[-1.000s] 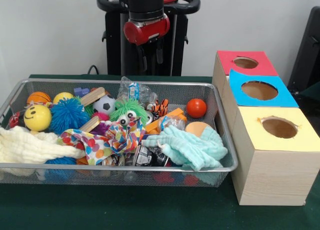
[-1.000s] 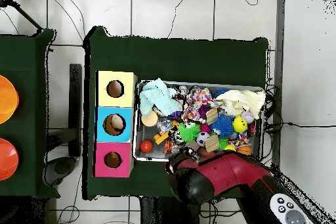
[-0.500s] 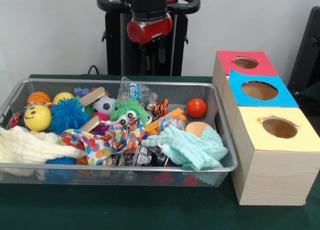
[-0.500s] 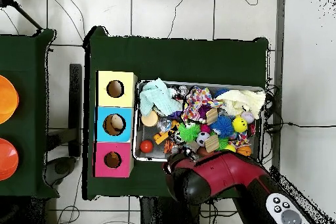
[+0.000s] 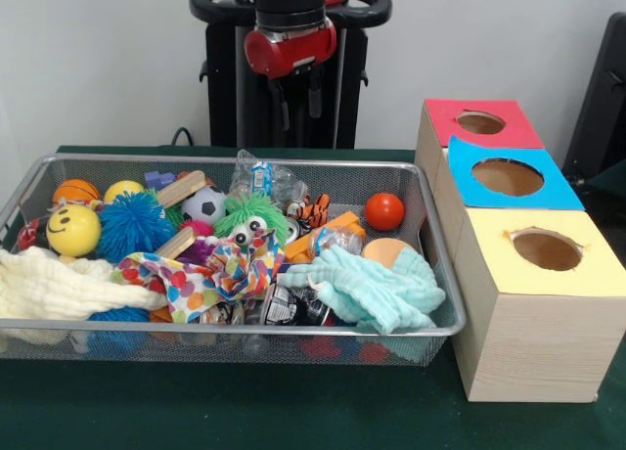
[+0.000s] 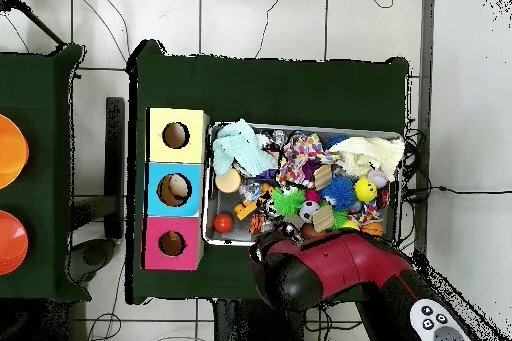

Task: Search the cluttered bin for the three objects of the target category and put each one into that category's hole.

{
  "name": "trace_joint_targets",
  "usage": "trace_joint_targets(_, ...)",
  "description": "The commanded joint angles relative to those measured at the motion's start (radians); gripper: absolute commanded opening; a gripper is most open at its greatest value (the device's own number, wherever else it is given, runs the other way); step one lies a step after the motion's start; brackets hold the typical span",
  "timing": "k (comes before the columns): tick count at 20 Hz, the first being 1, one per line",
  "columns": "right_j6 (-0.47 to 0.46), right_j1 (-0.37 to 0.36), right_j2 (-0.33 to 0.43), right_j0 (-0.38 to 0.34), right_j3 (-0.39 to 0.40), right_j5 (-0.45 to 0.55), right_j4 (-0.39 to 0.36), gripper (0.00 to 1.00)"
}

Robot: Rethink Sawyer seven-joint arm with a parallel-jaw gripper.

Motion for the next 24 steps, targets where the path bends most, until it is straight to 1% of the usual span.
trace_joint_targets(1, -0.01, -0.014, 0.019, 0.017, -0.09, 0.143, 0.067, 1.0)
trace_joint_targets(5, 0.002, -0.008, 0.007, 0.036, -0.108, 0.159, 0.076, 1.0)
trace_joint_targets(12, -0.002, -0.022, 0.004, 0.029, -0.077, 0.126, 0.062, 1.0)
trace_joint_targets(16, -0.02, -0.05, 0.023, 0.002, -0.041, 0.113, 0.073, 1.0)
trace_joint_targets(20, -0.049, -0.08, 0.052, -0.036, -0.004, 0.113, 0.1, 1.0)
trace_joint_targets(21, -0.047, -0.075, 0.051, -0.039, -0.002, 0.107, 0.097, 1.0)
trace_joint_targets(23, -0.015, -0.017, 0.016, -0.002, -0.038, 0.086, 0.053, 1.0)
trace_joint_targets(24, 0.002, 0.011, -0.004, 0.008, -0.045, 0.06, 0.022, 1.0)
